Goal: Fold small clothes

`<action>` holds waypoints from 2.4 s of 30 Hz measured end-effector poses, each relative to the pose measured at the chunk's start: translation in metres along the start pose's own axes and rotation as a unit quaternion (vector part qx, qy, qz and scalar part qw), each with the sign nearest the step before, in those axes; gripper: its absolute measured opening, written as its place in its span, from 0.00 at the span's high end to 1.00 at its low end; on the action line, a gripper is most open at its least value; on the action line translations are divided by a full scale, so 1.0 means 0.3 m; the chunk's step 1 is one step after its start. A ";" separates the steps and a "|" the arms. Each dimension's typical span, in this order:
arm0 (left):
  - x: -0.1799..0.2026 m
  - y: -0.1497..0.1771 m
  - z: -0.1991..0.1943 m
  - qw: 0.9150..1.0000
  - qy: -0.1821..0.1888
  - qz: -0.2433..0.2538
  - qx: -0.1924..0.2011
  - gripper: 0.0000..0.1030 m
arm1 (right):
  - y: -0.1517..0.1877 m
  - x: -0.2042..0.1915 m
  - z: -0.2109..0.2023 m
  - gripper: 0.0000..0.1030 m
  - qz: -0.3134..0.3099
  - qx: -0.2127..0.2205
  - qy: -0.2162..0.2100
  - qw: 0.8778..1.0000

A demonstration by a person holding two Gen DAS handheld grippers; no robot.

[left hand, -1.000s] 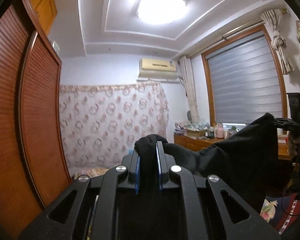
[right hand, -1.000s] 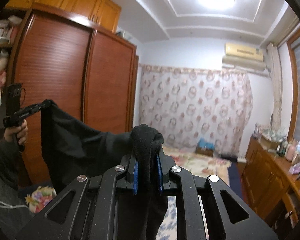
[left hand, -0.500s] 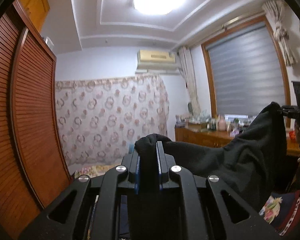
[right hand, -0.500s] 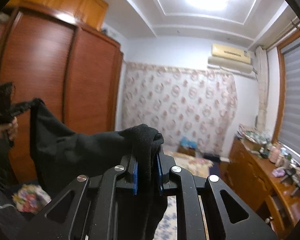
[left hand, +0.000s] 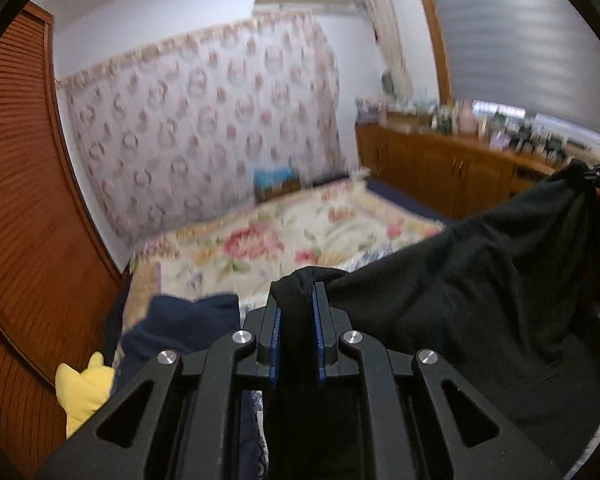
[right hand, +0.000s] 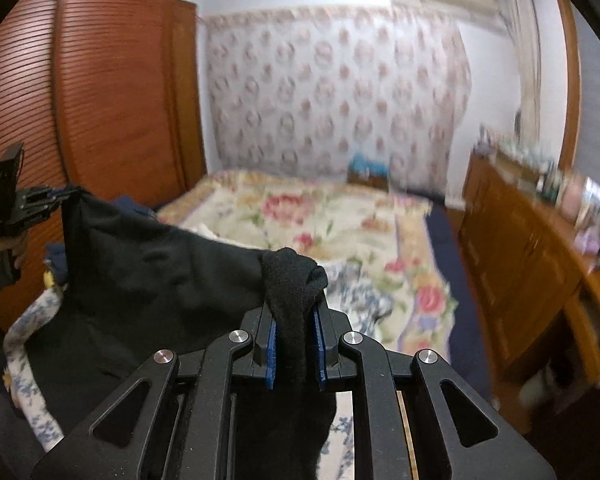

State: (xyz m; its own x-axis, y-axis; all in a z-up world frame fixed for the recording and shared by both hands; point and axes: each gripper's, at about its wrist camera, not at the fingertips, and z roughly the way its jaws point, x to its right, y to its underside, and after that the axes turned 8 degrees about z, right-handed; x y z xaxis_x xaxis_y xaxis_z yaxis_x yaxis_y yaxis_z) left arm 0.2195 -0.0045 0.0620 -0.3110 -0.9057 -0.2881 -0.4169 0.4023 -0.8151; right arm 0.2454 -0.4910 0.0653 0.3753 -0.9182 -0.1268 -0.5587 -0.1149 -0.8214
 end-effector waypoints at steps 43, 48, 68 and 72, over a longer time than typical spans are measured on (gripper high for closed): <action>0.059 0.231 0.127 0.990 0.061 -0.064 -0.107 0.45 | 0.172 0.114 0.264 0.58 0.046 -0.074 0.045 0.995; 0.088 0.307 0.084 0.988 0.066 -0.074 -0.117 0.45 | 0.265 0.096 0.177 0.58 0.075 -0.083 0.046 0.993; 0.142 0.408 0.025 0.983 0.084 -0.099 -0.133 0.45 | 0.506 0.083 0.135 0.50 0.149 -0.175 0.038 0.973; 0.136 0.422 0.019 0.982 0.081 -0.107 -0.137 0.45 | 0.516 0.088 0.185 0.49 0.169 -0.173 0.042 0.969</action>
State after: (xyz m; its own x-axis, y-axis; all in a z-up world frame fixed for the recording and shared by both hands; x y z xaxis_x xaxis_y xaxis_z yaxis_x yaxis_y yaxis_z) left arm 0.1589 0.0086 -0.0557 -0.3139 -0.9492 -0.0238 -0.6941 0.2465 -0.6763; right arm 0.2099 -0.5121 -0.0961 0.0737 -0.9515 -0.2988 -0.8598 0.0913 -0.5025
